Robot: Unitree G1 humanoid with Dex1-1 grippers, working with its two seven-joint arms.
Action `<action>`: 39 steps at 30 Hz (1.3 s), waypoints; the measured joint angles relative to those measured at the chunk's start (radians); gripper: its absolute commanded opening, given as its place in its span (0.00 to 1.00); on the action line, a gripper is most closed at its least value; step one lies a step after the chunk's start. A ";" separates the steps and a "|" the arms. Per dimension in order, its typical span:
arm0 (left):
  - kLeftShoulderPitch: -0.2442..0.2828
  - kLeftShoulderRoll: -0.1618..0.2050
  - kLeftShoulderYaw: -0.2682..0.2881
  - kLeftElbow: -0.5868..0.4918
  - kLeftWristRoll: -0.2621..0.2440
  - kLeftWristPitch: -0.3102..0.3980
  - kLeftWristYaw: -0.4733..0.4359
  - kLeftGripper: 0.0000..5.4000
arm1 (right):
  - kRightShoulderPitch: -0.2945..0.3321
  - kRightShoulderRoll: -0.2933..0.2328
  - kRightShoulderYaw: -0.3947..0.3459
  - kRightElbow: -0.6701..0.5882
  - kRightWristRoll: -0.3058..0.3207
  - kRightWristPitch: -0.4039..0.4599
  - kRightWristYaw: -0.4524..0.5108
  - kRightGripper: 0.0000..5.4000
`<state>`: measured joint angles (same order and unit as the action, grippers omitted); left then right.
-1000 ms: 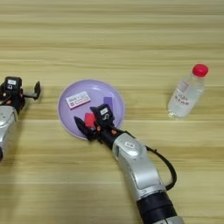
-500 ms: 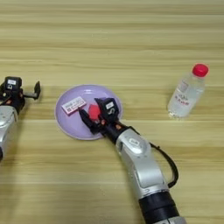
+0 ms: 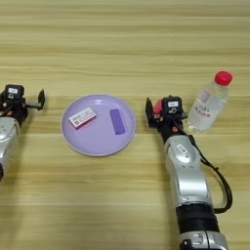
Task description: Move the objects on the table
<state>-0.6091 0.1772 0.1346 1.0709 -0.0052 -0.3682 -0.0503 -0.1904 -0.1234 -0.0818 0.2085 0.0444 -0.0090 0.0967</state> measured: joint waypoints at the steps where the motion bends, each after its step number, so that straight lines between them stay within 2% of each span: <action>1: 0.000 0.000 0.000 0.000 0.000 0.000 0.000 1.00 | -0.009 0.003 0.000 0.023 0.000 0.002 -0.001 0.59; 9: 0.000 -0.001 0.000 0.000 0.000 0.000 0.003 1.00 | -0.030 0.001 -0.010 0.091 0.017 0.055 0.002 0.59; 10: 0.000 -0.001 0.000 0.000 0.000 0.000 0.003 1.00 | -0.031 0.000 -0.010 0.094 0.017 0.062 0.001 0.66; 12: 0.000 -0.001 0.000 -0.001 0.000 0.000 0.004 1.00 | -0.032 -0.002 -0.010 0.101 0.015 0.067 -0.001 0.67; 21: 0.002 -0.001 0.008 -0.009 -0.001 0.001 0.009 1.00 | -0.037 -0.005 -0.010 0.101 0.015 0.067 -0.004 0.87; 27: 0.015 -0.007 0.012 -0.048 -0.002 0.001 0.009 1.00 | -0.037 -0.001 -0.022 0.096 0.037 0.062 0.003 0.99; 33: 0.032 -0.010 0.016 -0.062 -0.002 0.002 0.010 1.00 | -0.038 0.004 -0.020 0.066 0.038 0.032 0.014 1.00; 39: 0.036 -0.011 0.016 -0.075 -0.002 0.003 0.014 1.00 | -0.038 0.005 0.008 0.013 -0.001 0.027 -0.011 1.00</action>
<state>-0.5736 0.1661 0.1509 0.9960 -0.0073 -0.3648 -0.0365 -0.2281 -0.1181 -0.0741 0.2217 0.0436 0.0182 0.0861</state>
